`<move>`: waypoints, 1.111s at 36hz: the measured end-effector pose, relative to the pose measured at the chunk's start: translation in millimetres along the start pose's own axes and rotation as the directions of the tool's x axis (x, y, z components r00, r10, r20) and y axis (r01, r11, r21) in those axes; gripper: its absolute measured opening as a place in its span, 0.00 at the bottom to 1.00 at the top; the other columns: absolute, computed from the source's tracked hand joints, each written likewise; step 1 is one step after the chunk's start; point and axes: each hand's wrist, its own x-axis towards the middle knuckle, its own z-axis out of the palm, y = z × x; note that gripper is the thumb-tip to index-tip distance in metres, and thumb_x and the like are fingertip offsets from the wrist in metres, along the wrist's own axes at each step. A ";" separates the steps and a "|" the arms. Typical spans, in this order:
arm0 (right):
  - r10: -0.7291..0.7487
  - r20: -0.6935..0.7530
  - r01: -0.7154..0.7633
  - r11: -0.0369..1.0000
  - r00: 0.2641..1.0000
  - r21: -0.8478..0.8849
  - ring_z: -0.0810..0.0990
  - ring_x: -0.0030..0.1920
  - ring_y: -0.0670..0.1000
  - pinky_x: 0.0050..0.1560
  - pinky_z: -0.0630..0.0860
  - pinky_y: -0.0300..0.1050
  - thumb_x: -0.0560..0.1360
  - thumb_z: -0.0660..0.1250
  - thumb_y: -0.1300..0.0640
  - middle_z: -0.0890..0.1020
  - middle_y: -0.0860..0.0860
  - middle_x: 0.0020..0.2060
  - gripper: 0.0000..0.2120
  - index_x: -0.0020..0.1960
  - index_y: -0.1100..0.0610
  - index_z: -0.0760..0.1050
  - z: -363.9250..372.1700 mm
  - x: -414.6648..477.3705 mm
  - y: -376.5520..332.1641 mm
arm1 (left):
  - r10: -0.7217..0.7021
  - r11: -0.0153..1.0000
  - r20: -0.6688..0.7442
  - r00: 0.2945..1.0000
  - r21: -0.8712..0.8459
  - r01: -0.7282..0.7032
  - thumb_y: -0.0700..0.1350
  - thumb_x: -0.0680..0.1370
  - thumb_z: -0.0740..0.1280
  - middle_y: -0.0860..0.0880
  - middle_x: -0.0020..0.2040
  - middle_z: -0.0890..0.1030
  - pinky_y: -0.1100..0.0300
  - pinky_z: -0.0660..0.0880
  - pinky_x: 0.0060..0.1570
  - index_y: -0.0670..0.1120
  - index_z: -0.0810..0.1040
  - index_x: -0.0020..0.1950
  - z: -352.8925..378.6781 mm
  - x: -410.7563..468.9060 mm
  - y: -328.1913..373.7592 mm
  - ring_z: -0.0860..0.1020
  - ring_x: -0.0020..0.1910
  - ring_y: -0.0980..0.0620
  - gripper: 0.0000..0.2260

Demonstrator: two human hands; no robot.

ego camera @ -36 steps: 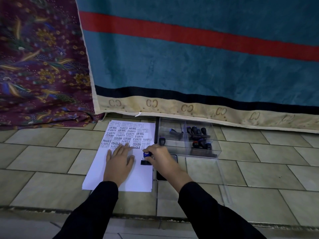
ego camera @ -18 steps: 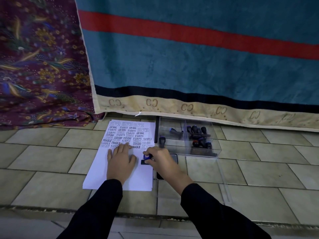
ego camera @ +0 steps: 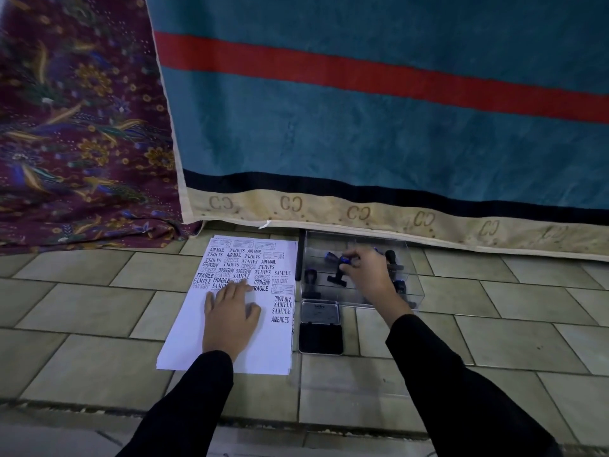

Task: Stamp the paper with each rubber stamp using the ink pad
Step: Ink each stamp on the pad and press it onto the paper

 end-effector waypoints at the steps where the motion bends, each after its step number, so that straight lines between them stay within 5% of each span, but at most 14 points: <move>1: -0.009 0.035 0.011 0.999 0.999 -0.048 0.77 0.44 0.49 0.47 0.71 0.37 0.72 0.70 0.62 0.80 0.56 0.51 0.11 0.55 0.61 0.78 2.9 3.0 1.7 | -0.002 1.000 0.001 1.000 -0.001 0.002 0.54 0.70 0.48 0.50 0.65 0.74 0.45 0.51 0.72 0.48 0.73 0.63 0.4 0.3 -0.2 0.68 0.68 0.48 0.26; 6: 0.018 0.207 0.022 0.981 0.978 -0.191 0.78 0.55 0.55 0.59 0.73 0.45 0.73 0.69 0.62 0.81 0.58 0.54 0.12 0.56 0.61 0.77 15.4 11.8 1.1 | 0.001 1.000 0.002 1.000 0.000 -0.001 0.54 0.70 0.50 0.51 0.66 0.74 0.45 0.51 0.72 0.49 0.73 0.63 1.0 0.1 -1.3 0.68 0.68 0.49 0.25; 16: 0.044 0.331 0.084 0.928 0.943 -0.362 0.79 0.57 0.57 0.58 0.74 0.44 0.73 0.63 0.68 0.82 0.57 0.54 0.11 0.53 0.62 0.79 20.6 22.2 -5.9 | 0.006 1.000 -0.005 1.000 -0.014 -0.007 0.55 0.70 0.48 0.50 0.66 0.74 0.43 0.52 0.72 0.49 0.73 0.63 0.7 -0.2 -1.6 0.67 0.69 0.49 0.27; 23: -0.068 0.099 0.101 0.921 0.993 -0.376 0.76 0.55 0.60 0.54 0.75 0.50 0.74 0.58 0.71 0.77 0.61 0.56 0.14 0.56 0.62 0.75 18.2 34.2 -8.2 | 0.006 1.000 0.003 1.000 -0.015 -0.005 0.56 0.70 0.47 0.50 0.67 0.74 0.43 0.52 0.72 0.49 0.72 0.64 -1.0 -0.9 0.1 0.66 0.70 0.49 0.28; 27: -0.077 0.294 0.219 0.844 0.953 -0.489 0.72 0.61 0.61 0.59 0.71 0.52 0.74 0.57 0.69 0.75 0.62 0.60 0.18 0.63 0.62 0.69 30.9 47.3 -11.8 | 0.002 1.000 0.005 1.000 -0.027 -0.002 0.56 0.70 0.47 0.50 0.67 0.73 0.44 0.51 0.73 0.49 0.72 0.64 -2.1 -0.9 1.2 0.66 0.70 0.50 0.28; 33: 0.050 0.391 0.183 0.824 0.919 -0.537 0.73 0.62 0.61 0.57 0.73 0.50 0.77 0.54 0.66 0.75 0.62 0.63 0.18 0.66 0.62 0.68 41.1 61.0 -15.0 | 0.003 0.999 0.003 1.000 -0.038 -0.002 0.56 0.70 0.47 0.51 0.66 0.74 0.45 0.51 0.73 0.50 0.72 0.65 -4.2 -1.9 2.9 0.66 0.69 0.51 0.28; 40: 0.049 0.358 0.150 0.847 0.933 -0.509 0.78 0.55 0.60 0.52 0.76 0.49 0.75 0.58 0.66 0.80 0.60 0.55 0.12 0.53 0.62 0.78 40.5 74.0 -10.6 | 0.005 0.999 0.001 1.000 -0.039 -0.005 0.55 0.71 0.48 0.51 0.65 0.74 0.44 0.52 0.73 0.50 0.72 0.63 -4.4 -1.9 3.0 0.67 0.68 0.50 0.26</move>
